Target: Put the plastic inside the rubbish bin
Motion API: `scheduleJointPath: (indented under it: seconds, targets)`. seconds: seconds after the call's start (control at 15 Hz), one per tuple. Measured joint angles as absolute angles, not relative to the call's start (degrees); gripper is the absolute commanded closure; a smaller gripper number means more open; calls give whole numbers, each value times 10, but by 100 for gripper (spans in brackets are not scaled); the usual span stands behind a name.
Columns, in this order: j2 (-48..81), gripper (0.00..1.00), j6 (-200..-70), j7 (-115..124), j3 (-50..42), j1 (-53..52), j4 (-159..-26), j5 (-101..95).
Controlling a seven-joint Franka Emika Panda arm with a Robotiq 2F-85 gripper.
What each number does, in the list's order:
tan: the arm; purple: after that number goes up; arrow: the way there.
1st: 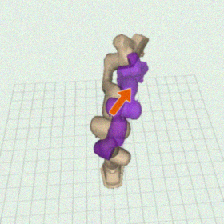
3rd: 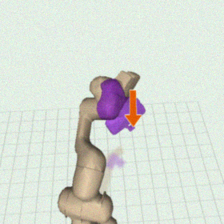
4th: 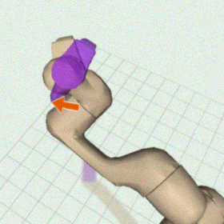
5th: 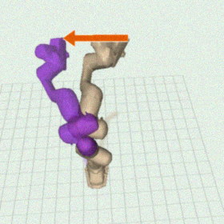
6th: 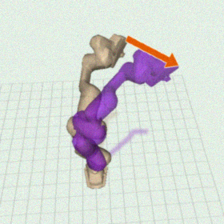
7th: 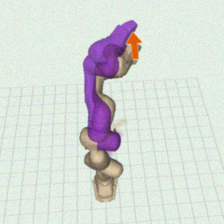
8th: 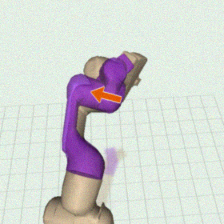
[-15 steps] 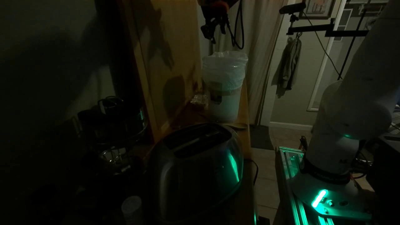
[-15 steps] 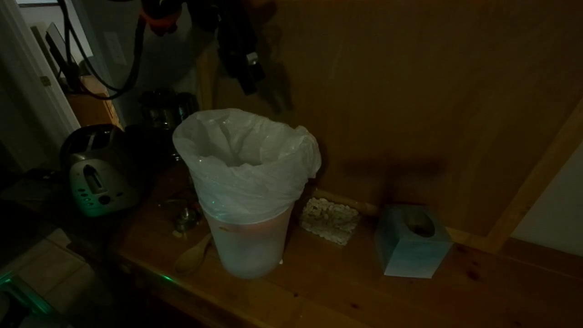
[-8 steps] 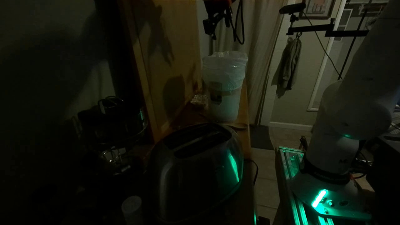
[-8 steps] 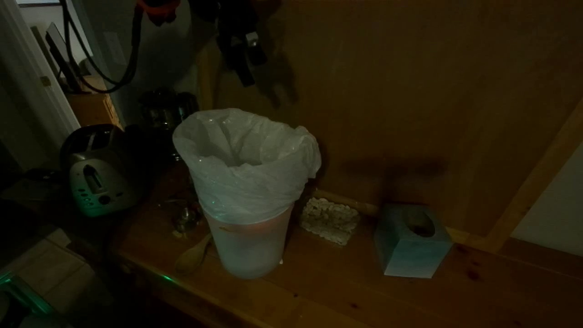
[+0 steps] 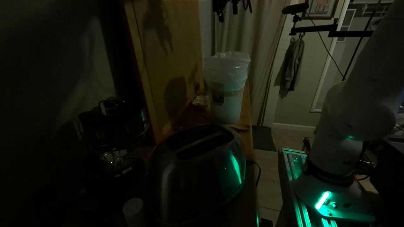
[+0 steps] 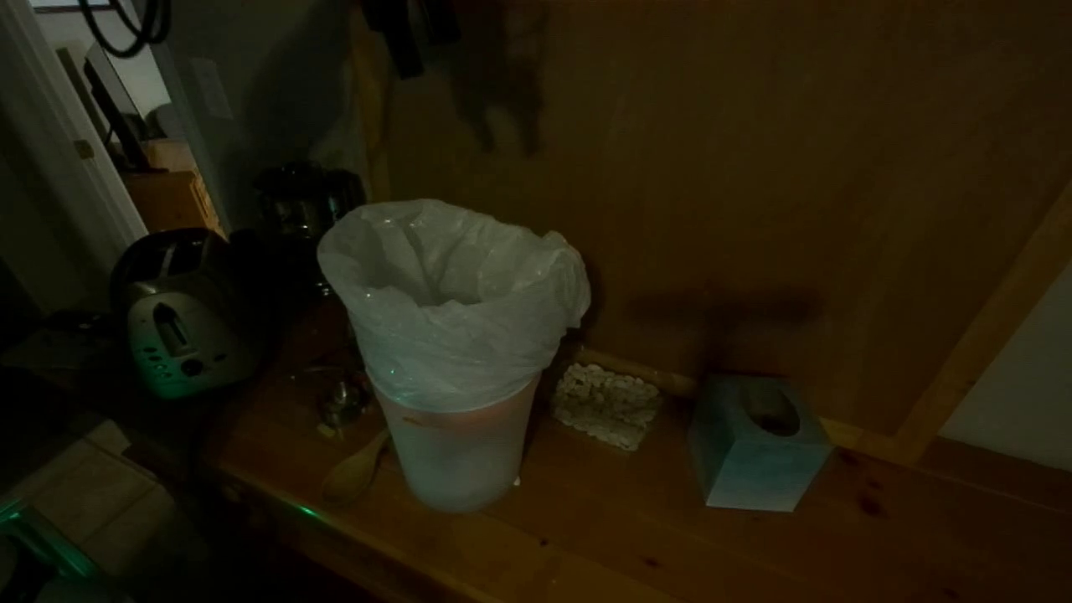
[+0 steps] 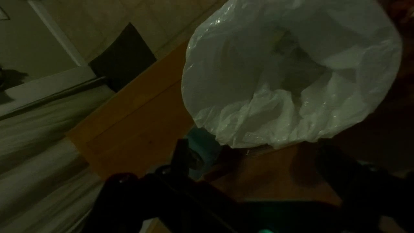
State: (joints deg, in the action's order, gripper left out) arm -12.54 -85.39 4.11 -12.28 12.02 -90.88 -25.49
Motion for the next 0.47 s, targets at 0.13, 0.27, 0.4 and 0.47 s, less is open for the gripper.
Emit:
scheduleJointPath:
  seconds: [0.13, 0.27, 0.4, 0.47]
  targets:
    - [-124, 0, -815, 10, -124, 119, -885, -224]
    - [-123, 0, -790, -12, -124, 116, -870, -200]
    - [-123, 0, -787, -17, -123, 113, -863, -190]
    - [-123, 0, -787, -18, -123, 112, -862, -190]
